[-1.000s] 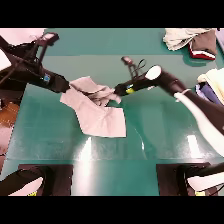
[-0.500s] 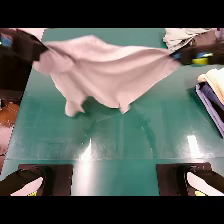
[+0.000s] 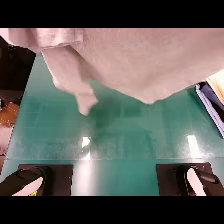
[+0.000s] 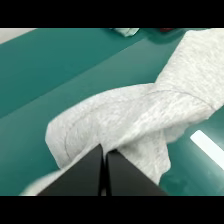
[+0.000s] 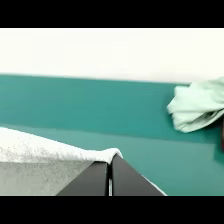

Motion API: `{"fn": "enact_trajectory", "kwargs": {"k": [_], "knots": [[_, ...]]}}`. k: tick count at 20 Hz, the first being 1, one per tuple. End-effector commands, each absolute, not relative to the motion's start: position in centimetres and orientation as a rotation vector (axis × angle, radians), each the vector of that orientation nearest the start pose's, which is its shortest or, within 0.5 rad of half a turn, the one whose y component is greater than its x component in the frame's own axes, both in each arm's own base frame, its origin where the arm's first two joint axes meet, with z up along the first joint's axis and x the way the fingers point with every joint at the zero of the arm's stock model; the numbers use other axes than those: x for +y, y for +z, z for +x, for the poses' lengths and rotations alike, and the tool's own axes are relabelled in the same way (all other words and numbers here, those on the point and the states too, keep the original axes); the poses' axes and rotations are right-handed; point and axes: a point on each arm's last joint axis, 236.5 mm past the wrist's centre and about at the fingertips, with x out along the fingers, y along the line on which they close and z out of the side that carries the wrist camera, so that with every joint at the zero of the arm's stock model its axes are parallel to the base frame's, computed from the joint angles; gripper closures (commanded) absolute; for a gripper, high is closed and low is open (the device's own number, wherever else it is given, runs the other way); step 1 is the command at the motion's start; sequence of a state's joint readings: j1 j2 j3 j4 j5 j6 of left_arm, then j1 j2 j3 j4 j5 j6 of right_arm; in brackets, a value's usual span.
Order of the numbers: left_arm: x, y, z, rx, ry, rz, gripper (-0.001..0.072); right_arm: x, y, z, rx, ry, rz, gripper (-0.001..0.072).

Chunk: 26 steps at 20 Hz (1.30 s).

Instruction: Fold the shirts.

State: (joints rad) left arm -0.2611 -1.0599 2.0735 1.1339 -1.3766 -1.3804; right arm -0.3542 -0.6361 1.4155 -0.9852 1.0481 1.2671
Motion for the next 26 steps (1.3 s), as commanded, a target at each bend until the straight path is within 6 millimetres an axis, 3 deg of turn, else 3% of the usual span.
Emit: {"fn": "enact_trajectory", "kwargs": {"k": [1, 3, 6, 8, 11, 14, 15, 16, 17, 18, 19, 20, 21, 22, 24, 26], "knots": [[-18.3, 44.4, 26.9, 0.321, -0.743, 0.051, 0.0687, 0.5, 41.3, 27.6, 0.106, 0.095, 0.091, 0.0701], [-18.3, 40.3, 28.4, 0.448, -0.725, 0.061, 0.0686, 1.6, 39.7, 29.2, 0.196, 0.173, 0.133, 0.0702], [-18.2, 31.7, 31.7, 0.679, -0.686, 0.060, 0.0686, 3.7, 35.0, 33.4, 0.437, 0.302, 0.213, 0.0701], [-18.4, 25.1, 34.0, 0.841, -0.660, 0.049, 0.0686, 4.8, 30.0, 36.6, 0.630, 0.338, 0.251, 0.0701], [-18.4, 15.0, 37.3, 1.053, -0.612, 0.049, 0.0686, 7.4, 21.1, 41.0, 0.897, 0.402, 0.274, 0.0701], [-16.2, 7.9, 42.3, 1.132, -0.445, 0.058, 0.0685, 8.8, 14.3, 45.8, 0.992, 0.405, 0.319, 0.0699], [-15.4, 6.6, 43.5, 1.145, -0.398, 0.022, 0.0647, 8.7, 12.8, 47.5, 0.988, 0.388, 0.340, 0.0699], [-14.4, 5.8, 44.4, 1.152, -0.360, -0.020, 0.0357, 8.6, 11.5, 48.6, 0.988, 0.373, 0.359, 0.0694], [-13.2, 5.4, 45.0, 1.155, -0.319, -0.058, 0.0090, 8.4, 10.4, 49.3, 0.997, 0.362, 0.365, 0.0617], [-11.8, 5.5, 45.5, 1.150, -0.287, -0.084, 0.0055, 8.1, 9.5, 49.7, 1.009, 0.354, 0.374, 0.0336], [-10.4, 5.8, 45.6, 1.151, -0.261, -0.099, 0.0055, 7.6, 9.0, 49.8, 1.021, 0.345, 0.382, 0.0133], [-8.9, 5.8, 45.3, 1.166, -0.236, -0.117, 0.0088, 7.0, 8.9, 49.6, 1.028, 0.335, 0.390, 0.0141], [-7.1, 5.8, 44.7, 1.194, -0.219, -0.118, 0.0227, 6.5, 9.1, 49.3, 1.033, 0.331, 0.393, 0.0185], [-5.4, 5.5, 43.9, 1.230, -0.213, -0.115, 0.0290, 6.0, 9.5, 48.9, 1.037, 0.328, 0.393, 0.0289], [-2.9, 4.3, 42.6, 1.292, -0.190, -0.175, 0.0290, 4.9, 10.7, 47.9, 1.035, 0.323, 0.389, 0.0310], [-2.6, 2.7, 41.1, 1.329, -0.241, -0.326, 0.0289, 4.1, 12.2, 47.0, 1.015, 0.322, 0.373, 0.0310]]}}
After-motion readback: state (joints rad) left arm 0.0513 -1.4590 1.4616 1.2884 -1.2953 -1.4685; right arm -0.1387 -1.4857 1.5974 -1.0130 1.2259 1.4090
